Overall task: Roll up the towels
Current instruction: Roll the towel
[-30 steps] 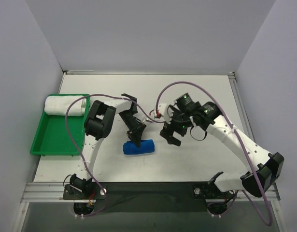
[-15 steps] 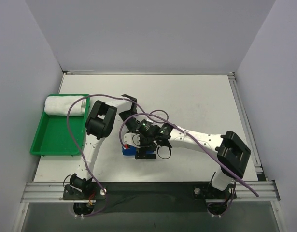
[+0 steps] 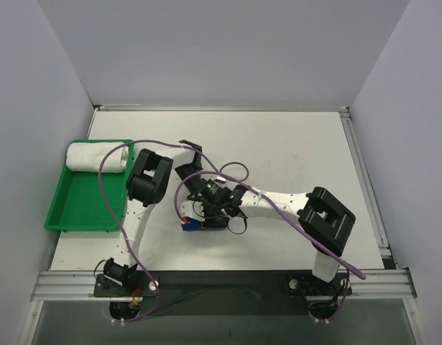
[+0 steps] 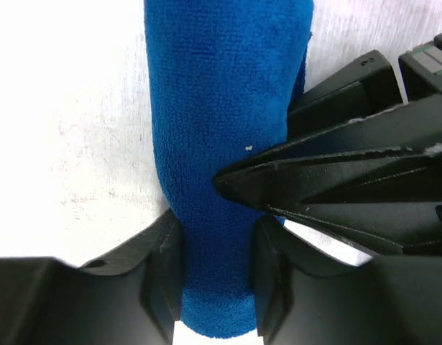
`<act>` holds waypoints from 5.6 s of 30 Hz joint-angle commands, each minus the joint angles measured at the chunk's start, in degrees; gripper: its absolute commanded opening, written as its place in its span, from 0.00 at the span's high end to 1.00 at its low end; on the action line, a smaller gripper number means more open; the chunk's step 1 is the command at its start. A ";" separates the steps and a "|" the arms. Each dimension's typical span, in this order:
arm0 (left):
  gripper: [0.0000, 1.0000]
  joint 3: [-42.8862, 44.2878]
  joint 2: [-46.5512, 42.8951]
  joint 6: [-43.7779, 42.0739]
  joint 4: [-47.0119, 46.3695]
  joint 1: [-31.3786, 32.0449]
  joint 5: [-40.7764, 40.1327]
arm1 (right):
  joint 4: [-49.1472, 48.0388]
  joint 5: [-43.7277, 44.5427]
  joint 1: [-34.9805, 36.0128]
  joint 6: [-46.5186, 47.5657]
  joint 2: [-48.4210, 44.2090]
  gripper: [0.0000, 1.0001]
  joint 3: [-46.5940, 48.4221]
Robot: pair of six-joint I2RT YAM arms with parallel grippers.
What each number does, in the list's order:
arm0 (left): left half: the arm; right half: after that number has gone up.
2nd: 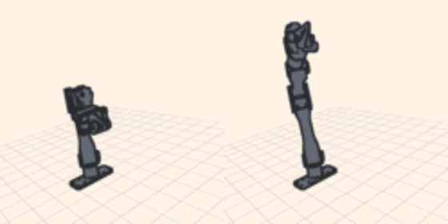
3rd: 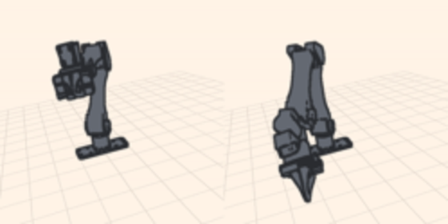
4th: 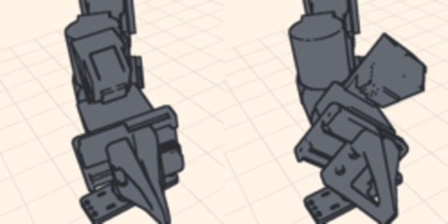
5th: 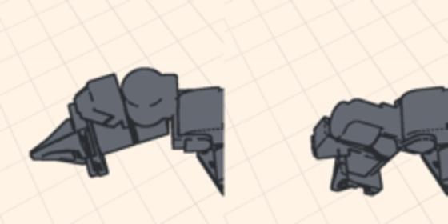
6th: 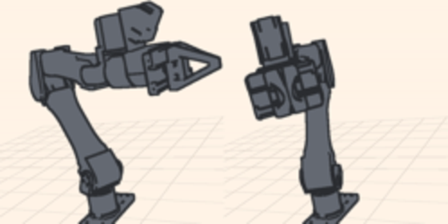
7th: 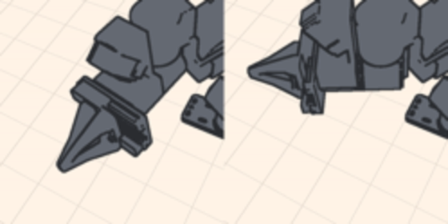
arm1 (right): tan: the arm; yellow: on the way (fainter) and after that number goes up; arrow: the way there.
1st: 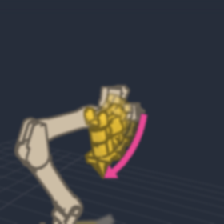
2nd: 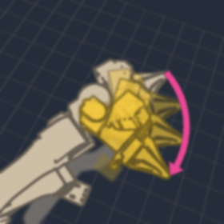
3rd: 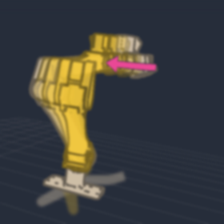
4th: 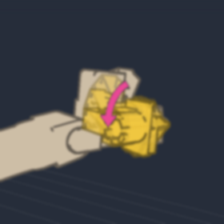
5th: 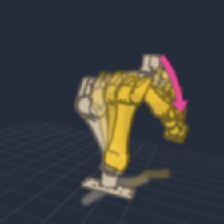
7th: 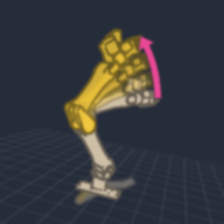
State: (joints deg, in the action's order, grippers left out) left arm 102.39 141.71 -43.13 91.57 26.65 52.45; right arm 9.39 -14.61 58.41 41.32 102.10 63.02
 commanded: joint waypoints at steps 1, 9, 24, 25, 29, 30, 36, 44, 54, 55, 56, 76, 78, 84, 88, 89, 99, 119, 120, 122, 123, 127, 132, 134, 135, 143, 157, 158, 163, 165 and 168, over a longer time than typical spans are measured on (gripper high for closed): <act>0.58 -2.02 1.82 -6.26 -11.24 -1.69 -10.27 | 6.42 -6.12 -0.75 -1.06 4.33 0.86 1.30; 0.38 1.66 -5.82 -7.40 -8.17 -10.81 -5.08 | 14.32 -12.36 -3.74 -0.80 8.46 1.00 5.52; 0.20 19.96 -14.09 -5.65 -1.04 -31.65 15.47 | 26.20 -25.89 -11.47 -3.61 16.98 1.00 15.37; 0.17 19.17 -14.79 -3.82 -1.13 -32.80 19.06 | 26.64 -26.69 -12.26 -4.14 17.60 1.00 16.68; 0.12 10.92 -18.12 2.61 -0.88 -37.98 32.07 | 27.44 -27.93 -14.03 -6.16 21.03 1.00 19.15; 0.11 8.47 -18.92 2.53 -0.78 -39.12 34.45 | 27.53 -28.71 -14.38 -6.51 21.38 1.00 19.59; 0.14 -7.37 -27.97 -2.10 -0.78 -39.58 37.22 | 28.84 -32.58 -16.57 -9.06 24.02 1.00 22.58; 0.17 -21.68 -48.23 -12.87 -11.86 -37.30 19.12 | 34.64 -36.00 -17.81 -8.45 29.64 1.00 27.58; 0.12 -49.28 -78.50 -16.19 -42.59 -16.85 -9.18 | 39.74 -41.19 -20.18 -9.77 36.23 1.00 35.23; 0.10 -51.04 -80.17 -16.63 -44.79 -14.72 -10.33 | 40.00 -41.37 -20.27 -9.85 37.11 1.00 35.67; 0.09 -54.37 -82.71 -17.07 -48.73 -12.79 -11.65 | 40.62 -41.55 -20.62 -10.03 37.64 1.00 36.63; 0.11 -69.95 -71.66 -24.53 -85.94 9.73 -28.37 | 42.64 -41.29 -21.76 -9.94 39.75 1.00 39.02; 0.12 -70.22 -70.17 -25.77 -86.03 10.69 -27.58 | 42.73 -41.72 -21.76 -10.12 39.84 1.00 39.28; 0.27 -66.28 -61.48 -21.47 -83.67 11.67 -30.55 | 42.91 -42.78 -21.85 -11.26 39.05 1.00 39.81; 0.40 -64.16 -56.73 -19.54 -79.89 11.67 -32.32 | 43.00 -43.31 -22.03 -11.61 37.30 0.99 39.28; 0.41 -63.81 -56.28 -18.75 -78.49 11.75 -32.49 | 43.08 -43.31 -22.11 -11.70 37.20 0.99 39.28; 0.60 -62.49 -55.05 -12.16 -70.39 11.49 -33.20 | 42.65 -39.27 -26.50 -18.11 33.17 0.41 40.51; 0.61 -53.35 -45.56 -4.33 -64.06 5.96 -26.79 | 24.54 -44.36 -29.85 -35.87 16.81 0.34 20.30; 0.61 -53.08 -45.21 -4.15 -63.89 5.69 -26.69 | 24.28 -44.89 -29.67 -36.05 17.16 0.35 20.30; 0.61 -52.47 -44.59 -3.54 -63.45 5.60 -26.17 | 23.84 -45.15 -29.06 -36.22 17.69 0.39 20.56; 0.61 -52.29 -44.42 -3.27 -63.53 5.43 -26.08 | 23.75 -45.59 -28.80 -36.31 18.39 0.41 20.73; 0.60 -51.59 -43.80 -2.48 -63.44 5.25 -26.25 | 23.40 -46.82 -27.92 -36.49 19.89 0.63 21.26; 0.48 -52.38 -45.38 -1.52 -65.37 5.60 -28.36 | 23.31 -48.05 -28.00 -37.71 20.94 1.00 21.09; 0.44 -53.08 -47.13 -1.77 -67.22 6.65 -30.55 | 23.22 -49.45 -28.18 -38.24 20.85 1.00 20.91; 0.41 -54.13 -47.84 -1.95 -68.09 7.18 -31.34 | 23.22 -49.90 -28.27 -38.51 20.94 1.00 21.00; 0.31 -56.51 -50.74 -4.23 -72.76 11.75 -35.13 | 23.22 -53.76 -28.79 -40.09 22.35 1.00 21.97; 0.72 -51.59 -43.80 -3.55 -65.47 13.07 -34.60 | 23.75 -59.14 -31.43 -41.32 24.72 1.00 23.81; 0.75 -50.98 -43.54 -2.58 -64.42 12.90 -34.43 | 23.75 -58.52 -32.13 -41.32 23.68 0.96 23.81; 1.00 -48.34 -44.59 6.80 -58.88 10.01 -30.39 | 24.97 -53.07 -34.68 -40.01 19.46 0.44 22.84; 1.00 -46.77 -45.11 10.07 -55.55 8.25 -26.81 | 26.64 -50.52 -36.08 -38.60 16.91 0.26 22.58; 1.00 -45.70 -47.04 17.10 -53.08 4.12 -23.98 | 28.05 -47.80 -37.92 -36.84 13.57 0.18 21.88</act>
State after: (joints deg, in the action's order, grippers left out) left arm 55.72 95.37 -35.75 28.49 34.24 22.50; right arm 33.45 -65.19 22.63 1.98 123.33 84.18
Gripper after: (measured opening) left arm 0.455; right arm 0.804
